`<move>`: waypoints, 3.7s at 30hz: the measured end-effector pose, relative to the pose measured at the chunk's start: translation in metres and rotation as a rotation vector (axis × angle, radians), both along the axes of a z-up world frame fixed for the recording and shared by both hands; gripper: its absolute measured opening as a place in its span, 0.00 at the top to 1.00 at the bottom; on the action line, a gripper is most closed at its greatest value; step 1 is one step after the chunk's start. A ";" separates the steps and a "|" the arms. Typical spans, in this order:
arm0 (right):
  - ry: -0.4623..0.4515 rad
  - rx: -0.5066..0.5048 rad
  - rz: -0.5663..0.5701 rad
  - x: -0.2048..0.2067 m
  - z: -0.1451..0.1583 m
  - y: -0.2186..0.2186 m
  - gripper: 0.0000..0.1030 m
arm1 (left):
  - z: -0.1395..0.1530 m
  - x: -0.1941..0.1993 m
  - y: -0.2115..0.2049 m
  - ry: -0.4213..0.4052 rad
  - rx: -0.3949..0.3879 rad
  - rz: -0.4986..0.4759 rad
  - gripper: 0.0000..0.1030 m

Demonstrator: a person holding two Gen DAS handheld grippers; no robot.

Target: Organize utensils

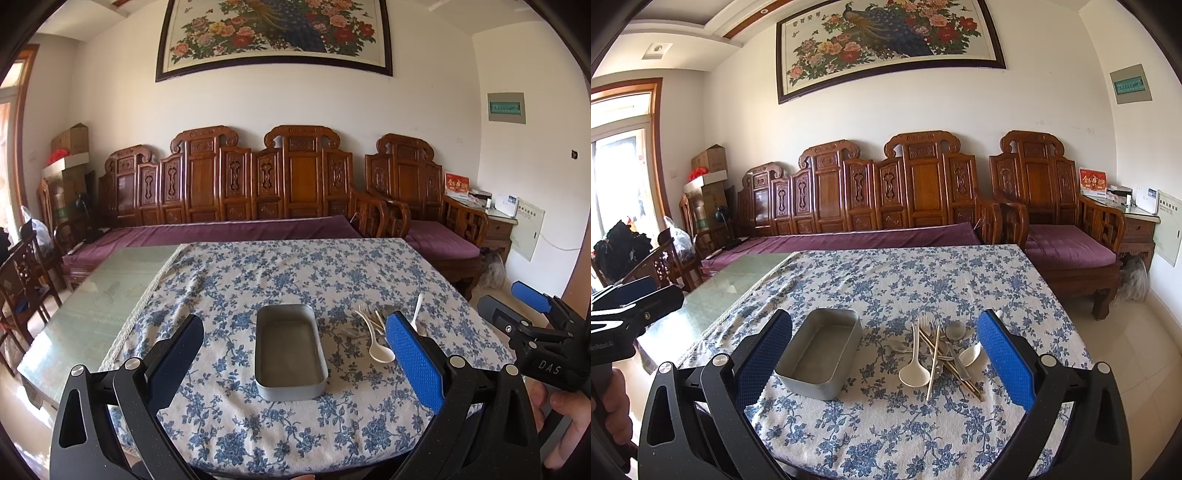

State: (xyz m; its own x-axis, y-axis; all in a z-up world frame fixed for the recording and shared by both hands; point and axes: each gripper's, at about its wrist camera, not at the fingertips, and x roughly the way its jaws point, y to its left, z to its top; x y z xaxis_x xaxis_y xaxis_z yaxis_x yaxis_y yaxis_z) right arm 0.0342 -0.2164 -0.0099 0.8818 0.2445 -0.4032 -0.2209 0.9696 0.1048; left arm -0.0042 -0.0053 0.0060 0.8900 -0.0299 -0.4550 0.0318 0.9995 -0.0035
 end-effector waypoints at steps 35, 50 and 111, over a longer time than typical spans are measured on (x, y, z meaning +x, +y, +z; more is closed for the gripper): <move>0.167 -0.049 -0.044 0.137 -0.097 -0.051 0.33 | -0.088 0.125 -0.024 0.242 -0.002 -0.140 0.08; 0.312 -0.012 -0.039 0.219 -0.166 -0.088 0.60 | -0.125 0.181 -0.062 0.362 -0.023 -0.237 0.29; 0.523 -0.175 0.032 0.232 -0.227 -0.015 0.95 | -0.147 0.206 -0.060 0.362 -0.109 -0.401 0.97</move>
State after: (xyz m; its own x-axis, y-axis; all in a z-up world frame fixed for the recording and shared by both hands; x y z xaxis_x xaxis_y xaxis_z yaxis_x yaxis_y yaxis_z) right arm 0.2665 -0.2314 -0.2365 0.5466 0.1581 -0.8223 -0.2125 0.9761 0.0464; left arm 0.2016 -0.0657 -0.1406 0.5862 -0.3981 -0.7057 0.3872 0.9027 -0.1876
